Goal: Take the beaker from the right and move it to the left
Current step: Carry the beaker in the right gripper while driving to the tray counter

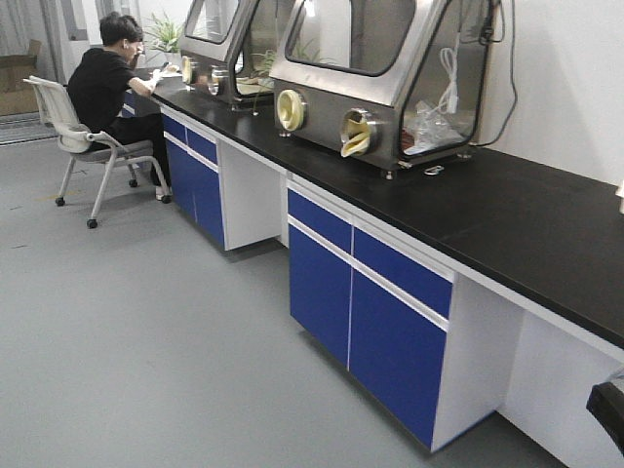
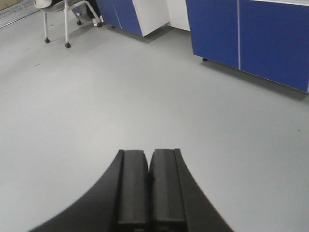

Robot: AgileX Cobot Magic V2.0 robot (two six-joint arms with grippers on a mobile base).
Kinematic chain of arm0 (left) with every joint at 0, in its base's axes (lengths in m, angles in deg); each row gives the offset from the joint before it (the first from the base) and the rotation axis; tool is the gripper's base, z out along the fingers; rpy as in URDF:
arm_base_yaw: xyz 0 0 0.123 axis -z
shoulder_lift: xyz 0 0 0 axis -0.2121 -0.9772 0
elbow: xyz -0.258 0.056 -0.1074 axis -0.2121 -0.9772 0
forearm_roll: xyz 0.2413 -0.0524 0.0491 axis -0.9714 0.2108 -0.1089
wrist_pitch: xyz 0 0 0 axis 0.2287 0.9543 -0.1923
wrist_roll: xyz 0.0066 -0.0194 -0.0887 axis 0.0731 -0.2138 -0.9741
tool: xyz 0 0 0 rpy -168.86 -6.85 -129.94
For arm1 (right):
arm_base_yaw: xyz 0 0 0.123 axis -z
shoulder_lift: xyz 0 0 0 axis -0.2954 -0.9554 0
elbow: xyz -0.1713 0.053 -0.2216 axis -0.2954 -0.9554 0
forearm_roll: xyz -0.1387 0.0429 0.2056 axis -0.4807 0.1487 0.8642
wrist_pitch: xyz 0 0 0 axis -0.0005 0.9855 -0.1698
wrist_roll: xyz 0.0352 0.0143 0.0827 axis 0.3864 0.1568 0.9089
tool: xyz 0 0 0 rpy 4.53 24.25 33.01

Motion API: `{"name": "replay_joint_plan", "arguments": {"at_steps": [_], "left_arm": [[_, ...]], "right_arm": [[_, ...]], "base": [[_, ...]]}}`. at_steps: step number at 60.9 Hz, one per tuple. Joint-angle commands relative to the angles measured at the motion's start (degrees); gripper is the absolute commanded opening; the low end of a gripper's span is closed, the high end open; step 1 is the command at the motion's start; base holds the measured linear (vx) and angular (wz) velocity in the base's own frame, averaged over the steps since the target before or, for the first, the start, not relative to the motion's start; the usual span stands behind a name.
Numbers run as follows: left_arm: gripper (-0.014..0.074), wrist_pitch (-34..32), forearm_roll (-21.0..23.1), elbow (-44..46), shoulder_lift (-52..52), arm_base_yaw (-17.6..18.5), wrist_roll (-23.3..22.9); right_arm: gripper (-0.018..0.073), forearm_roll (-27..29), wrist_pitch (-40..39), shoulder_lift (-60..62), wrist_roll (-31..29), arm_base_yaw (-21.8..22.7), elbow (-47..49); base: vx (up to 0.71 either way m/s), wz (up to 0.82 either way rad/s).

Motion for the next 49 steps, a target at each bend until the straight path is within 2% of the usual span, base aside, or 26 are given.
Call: {"name": "replay_joint_plan", "arguments": {"at_steps": [1,24,49], "left_arm": [[-0.0006,-4.4,0.0,-1.1,0.4,0.4,-0.1],[-0.0006,-4.4,0.0,-1.1,0.4,0.4,-0.1],[-0.0006,-4.4,0.0,-1.1,0.4,0.4,-0.1]], "right_arm": [[-0.0003,1.0,-1.5,0.1,-0.2,0.2,1.7],[-0.0003,1.0,-1.5,0.1,-0.2,0.2,1.7],[-0.0003,1.0,-1.6,0.1,-0.2,0.2,1.7]], "base": [[0.43,0.15],[0.46,-0.01],[0.45,-0.29]]}}
